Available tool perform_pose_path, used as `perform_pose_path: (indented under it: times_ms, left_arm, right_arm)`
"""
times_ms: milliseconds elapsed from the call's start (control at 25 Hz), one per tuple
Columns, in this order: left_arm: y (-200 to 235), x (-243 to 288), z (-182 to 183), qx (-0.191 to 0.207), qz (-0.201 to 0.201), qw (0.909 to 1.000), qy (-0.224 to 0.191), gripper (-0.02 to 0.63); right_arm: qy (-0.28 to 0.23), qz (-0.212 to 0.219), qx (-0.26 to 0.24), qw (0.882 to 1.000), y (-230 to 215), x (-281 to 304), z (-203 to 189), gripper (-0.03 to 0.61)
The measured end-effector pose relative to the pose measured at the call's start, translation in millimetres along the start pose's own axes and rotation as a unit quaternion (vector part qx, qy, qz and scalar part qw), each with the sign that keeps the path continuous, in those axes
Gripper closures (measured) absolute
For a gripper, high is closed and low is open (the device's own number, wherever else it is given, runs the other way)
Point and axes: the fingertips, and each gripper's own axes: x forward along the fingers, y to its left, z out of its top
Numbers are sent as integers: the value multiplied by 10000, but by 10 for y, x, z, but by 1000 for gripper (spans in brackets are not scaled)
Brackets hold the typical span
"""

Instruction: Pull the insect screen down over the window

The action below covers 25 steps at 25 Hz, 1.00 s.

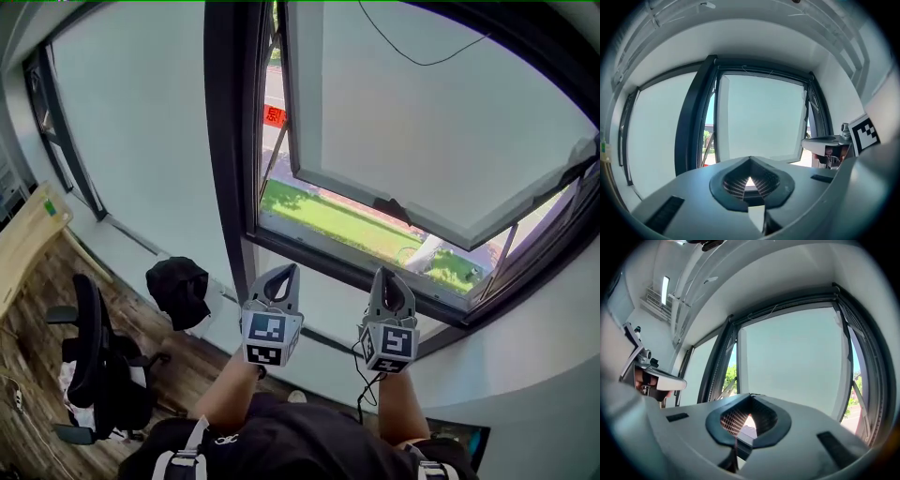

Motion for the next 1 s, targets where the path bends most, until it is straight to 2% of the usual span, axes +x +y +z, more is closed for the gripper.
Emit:
perform_pose_path:
  times_ms: [160, 280, 560, 680, 760, 840, 920, 1000]
  left_arm:
    - [109, 353, 80, 252, -269, 9993, -82, 600]
    - [231, 605, 104, 299, -562, 9980, -42, 600]
    - [467, 918, 170, 484, -942, 9944, -19, 600]
    - [474, 980, 195, 674, -1025, 9924, -23, 600]
    - [478, 1027, 207, 1058, -1005, 9893, -79, 600]
    - [473, 1069, 217, 1697, -911, 9810, -231, 600]
    - [484, 1092, 263, 2464, -723, 9655, -427, 600]
    - [493, 1120, 354, 3084, -520, 9479, -604, 599]
  right_arm:
    - [67, -382, 52, 9992, -141, 194, -43, 572]
    - [98, -615, -20, 9981, -162, 287, -86, 572]
    - [89, -1012, 68, 9948, -136, 437, -119, 572]
    - [-45, -1039, -115, 9945, -129, 457, -58, 574]
    - [-43, -1161, -422, 9923, -180, 467, -22, 574]
    - [23, -1377, -815, 9871, -275, 436, 21, 574]
    - [186, -1613, -1336, 9776, -388, 379, 69, 574]
    - [311, -1780, -2035, 9623, -529, 331, 155, 574]
